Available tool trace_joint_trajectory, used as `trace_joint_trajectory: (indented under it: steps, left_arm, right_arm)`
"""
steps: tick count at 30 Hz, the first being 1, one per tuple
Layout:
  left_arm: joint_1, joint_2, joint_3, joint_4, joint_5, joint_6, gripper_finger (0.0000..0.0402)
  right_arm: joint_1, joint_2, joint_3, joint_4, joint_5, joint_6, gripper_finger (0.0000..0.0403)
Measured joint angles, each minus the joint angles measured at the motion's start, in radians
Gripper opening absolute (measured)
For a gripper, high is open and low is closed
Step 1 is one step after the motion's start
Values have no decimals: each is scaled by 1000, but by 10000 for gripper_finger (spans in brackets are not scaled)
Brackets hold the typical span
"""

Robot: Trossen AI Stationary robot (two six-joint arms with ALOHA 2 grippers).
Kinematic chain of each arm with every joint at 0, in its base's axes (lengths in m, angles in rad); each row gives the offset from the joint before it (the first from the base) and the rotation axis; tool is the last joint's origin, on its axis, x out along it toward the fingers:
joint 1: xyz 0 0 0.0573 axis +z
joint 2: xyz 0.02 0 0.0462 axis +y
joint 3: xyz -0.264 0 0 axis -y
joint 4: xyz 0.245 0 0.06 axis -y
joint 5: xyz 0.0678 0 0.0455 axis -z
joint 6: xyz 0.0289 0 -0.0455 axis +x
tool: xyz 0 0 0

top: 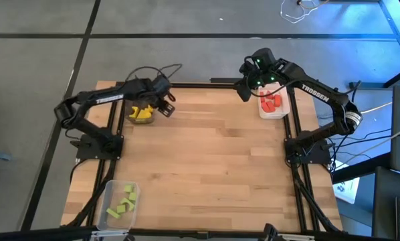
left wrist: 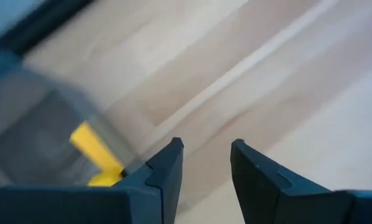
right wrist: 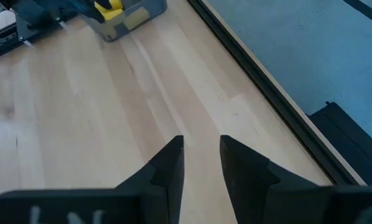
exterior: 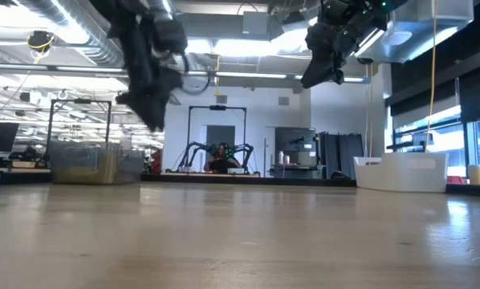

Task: Sort & place blocks by color
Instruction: Return to Home Position

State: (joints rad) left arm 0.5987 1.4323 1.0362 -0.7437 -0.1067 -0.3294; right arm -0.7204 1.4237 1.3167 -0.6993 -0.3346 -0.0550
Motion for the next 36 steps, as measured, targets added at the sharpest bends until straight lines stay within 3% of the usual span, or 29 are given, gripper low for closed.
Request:
trace_joint_trajectory:
  steps: [5, 10, 18, 22, 29, 36]
  left_arm:
    - [-19, -65, 72, -10, 72, 51, 124]
    - [-52, -109, 146, -71, 62, 50, 104]
    - [-114, -217, 258, -285, -56, 27, 11]
    - [-140, -301, 268, -347, -118, -1, 7]
    - [-199, -484, 245, -349, -121, 0, 2]
    - [-267, -661, 196, -309, -121, 25, 0]
  right_arm:
    - [0, 0, 20, -5, -62, -3, 82]
    - [13, 0, 96, -53, -110, -43, 12]
    - [68, -15, 291, -324, -111, -162, 3]
    - [97, -63, 337, -366, -97, -188, 2]
    - [104, -217, 329, -459, -43, -187, 1]
    - [104, -430, 159, -434, -61, -163, 1]
